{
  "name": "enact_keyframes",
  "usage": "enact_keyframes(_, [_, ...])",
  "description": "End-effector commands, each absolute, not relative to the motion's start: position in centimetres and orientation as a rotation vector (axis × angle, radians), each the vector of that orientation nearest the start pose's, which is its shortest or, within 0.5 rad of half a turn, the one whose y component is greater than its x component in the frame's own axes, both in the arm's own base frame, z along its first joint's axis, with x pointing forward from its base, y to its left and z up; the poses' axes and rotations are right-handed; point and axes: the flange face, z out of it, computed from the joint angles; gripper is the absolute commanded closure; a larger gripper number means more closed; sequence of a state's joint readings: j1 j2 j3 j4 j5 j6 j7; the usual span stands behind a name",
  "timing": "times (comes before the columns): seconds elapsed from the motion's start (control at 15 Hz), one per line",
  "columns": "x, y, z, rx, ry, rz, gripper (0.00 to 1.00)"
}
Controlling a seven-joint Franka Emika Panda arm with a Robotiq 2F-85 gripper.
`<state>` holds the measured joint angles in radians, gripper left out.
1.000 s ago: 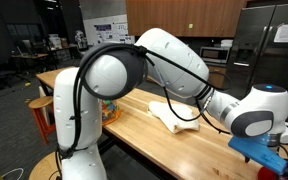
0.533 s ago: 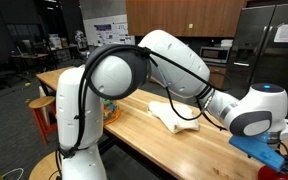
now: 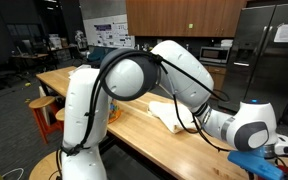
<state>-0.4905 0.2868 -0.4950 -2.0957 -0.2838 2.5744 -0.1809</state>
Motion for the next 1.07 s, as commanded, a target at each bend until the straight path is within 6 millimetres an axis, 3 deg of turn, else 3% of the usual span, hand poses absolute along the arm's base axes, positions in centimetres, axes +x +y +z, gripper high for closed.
enact_keyframes(0.0, [34.17,-49.58,30.65,-3.392,1.009,0.057,0.00])
enact_keyframes(0.2, [34.48,-49.34,30.50,-3.358,1.031,0.023,0.00])
enact_keyframes(0.27, [34.61,-49.29,30.65,-3.350,1.039,0.013,0.25])
enact_keyframes(0.4, [34.80,-49.35,30.83,-3.345,1.046,-0.003,0.32])
enact_keyframes(0.93, [34.87,-50.03,31.28,-3.321,1.087,-0.044,0.95])
enact_keyframes(1.0, [34.86,-50.12,31.36,-3.317,1.096,-0.046,0.99])
